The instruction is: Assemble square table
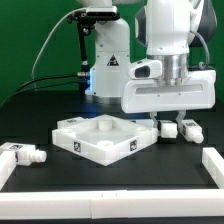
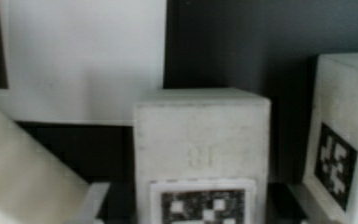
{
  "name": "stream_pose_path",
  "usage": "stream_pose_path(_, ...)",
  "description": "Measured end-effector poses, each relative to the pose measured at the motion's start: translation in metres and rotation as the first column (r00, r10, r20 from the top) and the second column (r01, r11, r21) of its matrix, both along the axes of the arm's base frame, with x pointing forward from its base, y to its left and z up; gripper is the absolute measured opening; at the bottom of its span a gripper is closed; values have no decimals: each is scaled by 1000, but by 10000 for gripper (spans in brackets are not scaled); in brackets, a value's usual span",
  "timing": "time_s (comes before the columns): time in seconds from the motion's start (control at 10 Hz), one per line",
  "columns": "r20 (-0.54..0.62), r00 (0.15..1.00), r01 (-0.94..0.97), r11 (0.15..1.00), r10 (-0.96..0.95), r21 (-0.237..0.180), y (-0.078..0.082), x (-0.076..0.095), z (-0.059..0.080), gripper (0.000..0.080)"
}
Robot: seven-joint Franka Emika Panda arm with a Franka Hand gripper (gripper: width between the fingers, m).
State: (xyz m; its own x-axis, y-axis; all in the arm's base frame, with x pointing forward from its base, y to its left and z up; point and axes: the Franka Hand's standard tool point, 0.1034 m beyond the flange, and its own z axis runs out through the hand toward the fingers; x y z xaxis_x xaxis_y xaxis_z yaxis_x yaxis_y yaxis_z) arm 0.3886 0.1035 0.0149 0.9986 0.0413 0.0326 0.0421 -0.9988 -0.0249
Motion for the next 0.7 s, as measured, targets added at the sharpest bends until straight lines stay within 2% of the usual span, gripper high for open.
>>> stream_pose_path(0.2, -1, 1000, -1, 1000, 1, 0, 0, 0, 0, 282)
stream_pose_path(0.3, -1, 1000, -1, 1000, 1, 0, 0, 0, 0, 471)
stream_pose_path(0.4, -1, 1000, -1, 1000, 1, 0, 0, 0, 0, 586)
stream_pose_path(0.5, -28, 1000, -2, 1000, 2, 6, 1, -2, 6, 586)
stream_pose_path(0.6, -42, 999, 0, 1000, 1, 20, 3, 1, 24, 637)
stream_pose_path(0.7, -48, 999, 2, 1000, 0, 30, 1, 6, 38, 646)
